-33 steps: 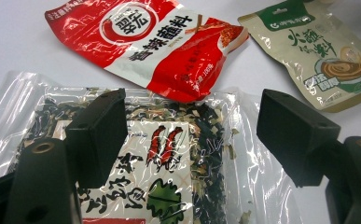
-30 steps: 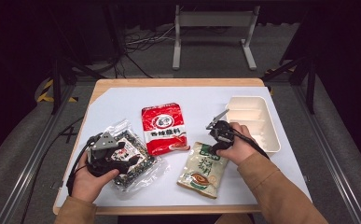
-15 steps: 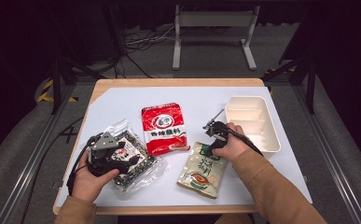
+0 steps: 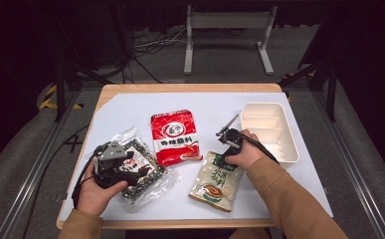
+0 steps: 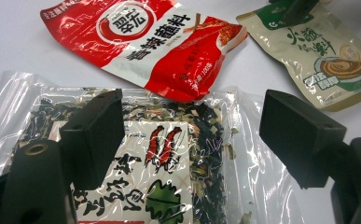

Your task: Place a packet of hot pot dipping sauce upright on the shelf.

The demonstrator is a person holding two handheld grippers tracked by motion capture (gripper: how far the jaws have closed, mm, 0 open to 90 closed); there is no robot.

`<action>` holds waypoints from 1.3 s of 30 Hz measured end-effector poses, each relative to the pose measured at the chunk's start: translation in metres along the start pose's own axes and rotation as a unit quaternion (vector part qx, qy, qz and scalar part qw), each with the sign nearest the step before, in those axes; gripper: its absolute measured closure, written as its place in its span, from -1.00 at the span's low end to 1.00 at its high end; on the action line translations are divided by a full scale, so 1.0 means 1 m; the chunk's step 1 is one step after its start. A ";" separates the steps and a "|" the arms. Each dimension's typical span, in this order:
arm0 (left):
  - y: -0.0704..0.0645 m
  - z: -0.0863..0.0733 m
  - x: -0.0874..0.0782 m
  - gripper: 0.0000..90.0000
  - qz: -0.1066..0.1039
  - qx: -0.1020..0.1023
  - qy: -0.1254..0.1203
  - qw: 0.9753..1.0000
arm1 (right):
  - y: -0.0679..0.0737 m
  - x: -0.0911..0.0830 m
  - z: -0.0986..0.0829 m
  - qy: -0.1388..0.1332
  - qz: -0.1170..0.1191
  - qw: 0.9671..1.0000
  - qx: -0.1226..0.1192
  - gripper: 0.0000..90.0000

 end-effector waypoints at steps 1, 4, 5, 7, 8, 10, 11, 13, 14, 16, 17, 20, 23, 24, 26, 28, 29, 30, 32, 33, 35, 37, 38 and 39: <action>0.000 0.000 0.000 -0.50 0.001 0.001 0.002 1.000 | 0.001 -0.002 0.000 -0.005 -0.002 1.000 -0.007 -0.10; 0.001 -0.001 0.001 -0.50 0.001 0.002 0.003 1.000 | 0.006 -0.012 0.000 -0.018 0.000 1.000 -0.014 -0.04; 0.001 0.000 0.001 -0.50 0.001 0.003 0.003 1.000 | 0.008 -0.015 -0.001 -0.023 0.002 1.000 -0.014 -0.02; 0.000 0.000 0.001 -0.50 -0.002 0.003 0.003 1.000 | 0.011 -0.020 -0.002 -0.026 0.007 0.999 -0.019 0.02; -0.001 0.000 0.002 -0.50 -0.001 0.001 0.003 1.000 | 0.013 -0.024 -0.003 -0.028 0.012 0.999 -0.021 0.06; -0.001 0.000 0.002 -0.51 0.000 0.003 0.004 1.000 | 0.016 -0.028 -0.006 -0.027 0.024 0.999 -0.026 0.12; -0.002 0.000 0.002 -0.51 -0.001 0.001 0.005 1.000 | 0.017 -0.029 -0.007 -0.027 0.030 0.999 -0.031 0.13; -0.002 0.000 0.003 -0.51 -0.002 0.001 0.005 1.000 | 0.018 -0.030 -0.010 -0.031 0.034 0.998 -0.043 0.20; -0.002 0.000 0.003 -0.51 -0.003 0.003 0.007 1.000 | 0.017 -0.030 -0.011 -0.028 0.037 0.997 -0.058 0.27; -0.002 0.000 0.004 -0.51 0.000 0.003 0.007 1.000 | 0.015 -0.028 -0.013 -0.021 0.039 0.997 -0.069 0.33; -0.002 0.000 0.004 -0.51 -0.001 0.004 0.007 1.000 | 0.013 -0.025 -0.014 -0.016 0.037 0.996 -0.075 0.35; -0.002 0.000 0.004 -0.51 -0.002 0.003 0.008 1.000 | 0.011 -0.016 -0.016 0.008 0.032 0.995 -0.095 0.42; -0.002 -0.001 0.005 -0.51 -0.002 0.001 0.008 1.000 | 0.012 -0.011 -0.016 0.017 0.025 0.993 -0.112 0.52; -0.002 -0.001 0.005 -0.51 -0.002 0.001 0.008 1.000 | 0.013 -0.010 -0.016 0.018 0.020 0.993 -0.116 0.56; -0.002 -0.001 0.005 -0.51 -0.003 0.003 0.009 1.000 | 0.014 -0.010 -0.016 0.018 0.016 0.992 -0.120 0.59; -0.002 -0.001 0.004 -0.51 -0.004 0.002 0.010 1.000 | 0.015 -0.010 -0.016 0.012 0.022 0.992 -0.124 0.59; -0.002 -0.001 0.004 -0.51 -0.004 0.002 0.009 1.000 | 0.015 -0.011 -0.016 0.003 0.031 0.992 -0.120 0.59; -0.001 -0.001 0.004 -0.51 -0.006 0.002 0.009 1.000 | 0.015 -0.013 -0.017 -0.008 0.045 0.992 -0.118 0.59; -0.001 -0.001 0.004 -0.51 -0.006 -0.001 0.006 1.000 | 0.017 -0.015 -0.017 -0.022 0.059 0.991 -0.121 0.60; -0.001 -0.001 0.004 -0.51 -0.006 -0.002 0.006 1.000 | 0.018 -0.016 -0.017 -0.030 0.061 0.990 -0.128 0.62; -0.001 0.000 0.004 -0.51 -0.007 -0.001 0.007 1.000 | 0.019 -0.014 -0.018 -0.019 0.054 0.990 -0.125 0.66; -0.001 0.000 0.004 -0.52 -0.008 -0.002 0.007 1.000 | 0.020 -0.010 -0.019 -0.011 0.044 0.990 -0.134 0.80; -0.001 0.000 0.004 -0.52 -0.008 -0.002 0.007 1.000 | 0.020 -0.009 -0.019 -0.009 0.038 0.989 -0.141 0.88; -0.001 0.000 0.004 -0.52 -0.009 -0.002 0.007 1.000 | 0.020 -0.008 -0.019 -0.010 0.033 0.990 -0.140 0.97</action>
Point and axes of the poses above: each handheld gripper's, and its own axes: x roughly forward along the jaws, z roughly out of its top, y roughly to its left, the point moved 1 cm from there along x, roughly forward along the jaws, and after that the axes turned 13 degrees about -y, right-handed, at the moved point
